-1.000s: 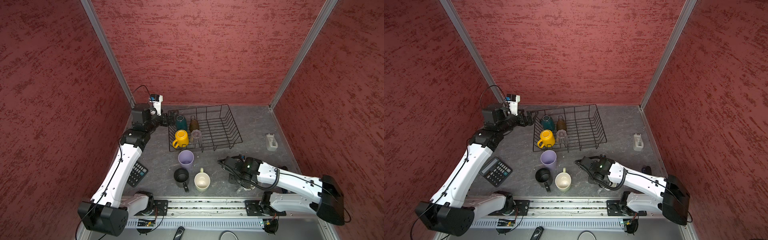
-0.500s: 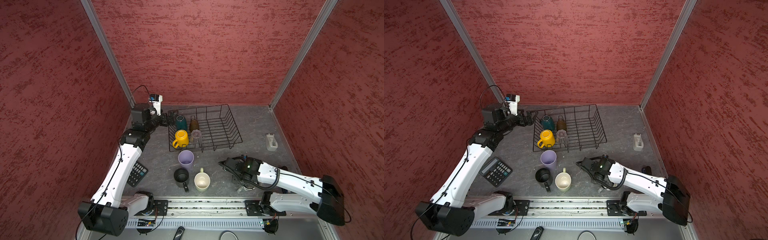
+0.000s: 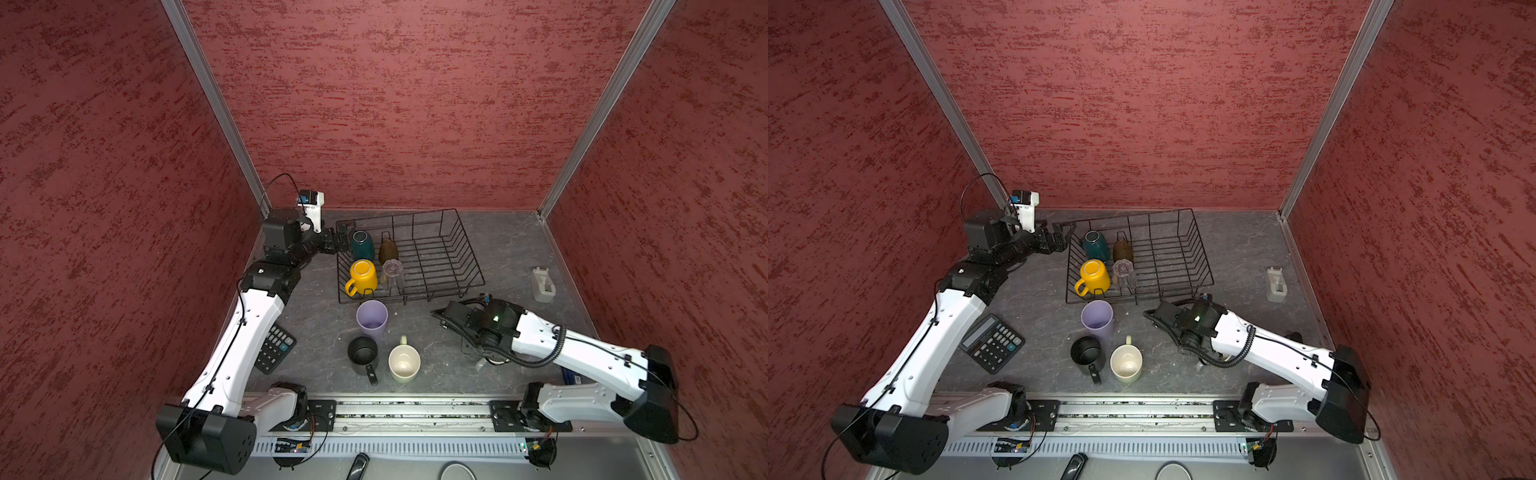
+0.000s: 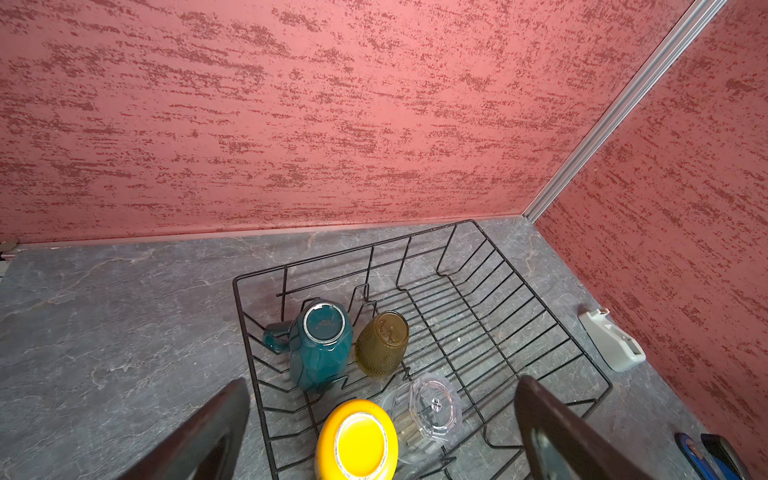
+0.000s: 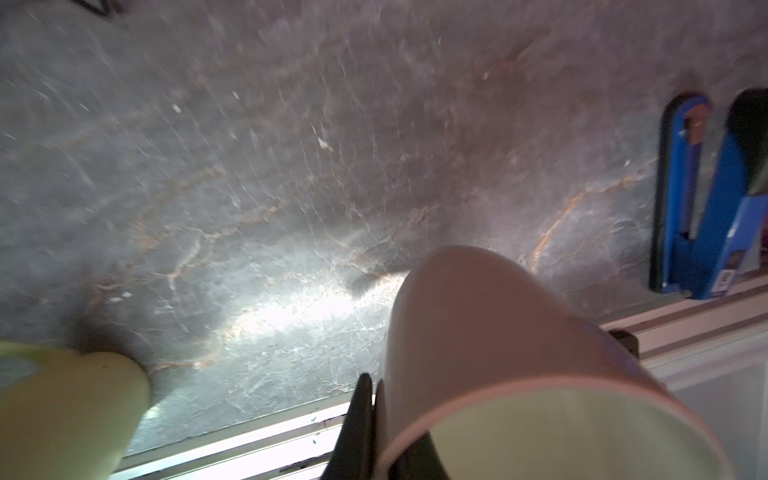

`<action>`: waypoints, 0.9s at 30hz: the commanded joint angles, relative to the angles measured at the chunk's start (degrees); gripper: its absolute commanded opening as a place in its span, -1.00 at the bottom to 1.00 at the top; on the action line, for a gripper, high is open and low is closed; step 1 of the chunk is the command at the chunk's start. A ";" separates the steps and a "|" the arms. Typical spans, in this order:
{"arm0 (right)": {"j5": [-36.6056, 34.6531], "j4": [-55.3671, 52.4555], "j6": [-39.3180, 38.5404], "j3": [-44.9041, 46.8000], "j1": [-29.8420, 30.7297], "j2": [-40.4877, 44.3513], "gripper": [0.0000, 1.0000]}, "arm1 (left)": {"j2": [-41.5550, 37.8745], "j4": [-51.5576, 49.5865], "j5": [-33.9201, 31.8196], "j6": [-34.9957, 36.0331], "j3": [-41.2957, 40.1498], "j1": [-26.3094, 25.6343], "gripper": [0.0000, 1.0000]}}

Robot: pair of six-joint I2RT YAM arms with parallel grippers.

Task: Load cups into a dish rack
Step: Pick up the cup from the bottom-right of the table.

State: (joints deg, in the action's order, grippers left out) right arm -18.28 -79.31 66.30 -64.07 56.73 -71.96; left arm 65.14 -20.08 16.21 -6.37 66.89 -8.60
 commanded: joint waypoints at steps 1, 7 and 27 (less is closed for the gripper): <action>-9.18 -6.48 -2.54 -10.66 -2.30 1.45 -1.00 | -2.35 6.23 2.70 -1.82 -2.26 0.85 1.00; -5.56 9.84 -18.60 -20.94 -11.03 1.53 -1.00 | -4.97 13.91 5.35 -4.16 -6.84 1.83 1.00; 51.58 56.43 -28.39 -19.04 -39.53 -11.00 -1.00 | -1.10 37.94 24.52 25.21 -18.97 -7.19 0.99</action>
State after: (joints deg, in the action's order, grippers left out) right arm 21.74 -33.78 36.91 -83.07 18.74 -83.85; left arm 61.56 9.47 35.75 13.91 48.51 -15.49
